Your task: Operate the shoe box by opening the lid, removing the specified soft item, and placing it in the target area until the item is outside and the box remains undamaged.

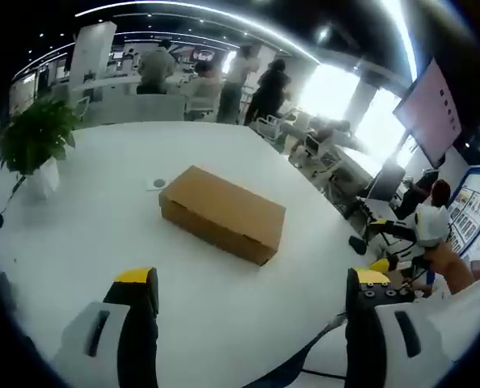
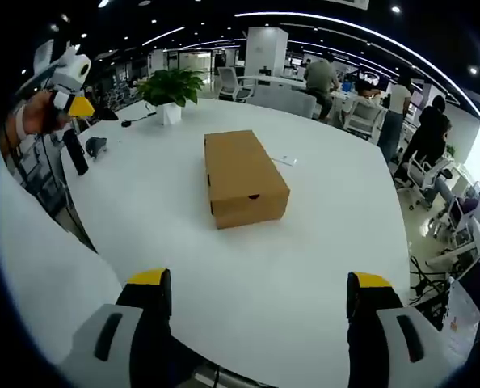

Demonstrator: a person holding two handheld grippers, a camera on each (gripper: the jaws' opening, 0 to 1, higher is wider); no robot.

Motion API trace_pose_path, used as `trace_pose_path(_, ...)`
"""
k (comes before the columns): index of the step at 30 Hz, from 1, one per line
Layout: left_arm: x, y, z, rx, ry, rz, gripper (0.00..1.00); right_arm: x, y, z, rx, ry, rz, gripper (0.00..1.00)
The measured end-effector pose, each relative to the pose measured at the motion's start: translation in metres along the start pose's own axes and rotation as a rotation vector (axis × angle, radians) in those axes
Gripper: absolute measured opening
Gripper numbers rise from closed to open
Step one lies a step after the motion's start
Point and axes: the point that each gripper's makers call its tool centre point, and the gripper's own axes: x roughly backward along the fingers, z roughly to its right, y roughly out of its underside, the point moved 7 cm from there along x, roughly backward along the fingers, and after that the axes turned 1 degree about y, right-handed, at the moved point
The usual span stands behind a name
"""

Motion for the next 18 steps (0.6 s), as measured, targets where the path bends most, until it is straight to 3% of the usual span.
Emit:
trace_pose_path(7, 0.002, -0.003, -0.002, -0.015, -0.004, 0.001, 0.99, -0.002, -0.012, 0.001, -0.007, 0.016, 0.043, 0.92)
trace_pose_path(18, 0.002, -0.008, -0.007, -0.044, -0.004, -0.01, 0.99, -0.004, -0.012, -0.002, -0.035, 0.02, 0.021, 0.92)
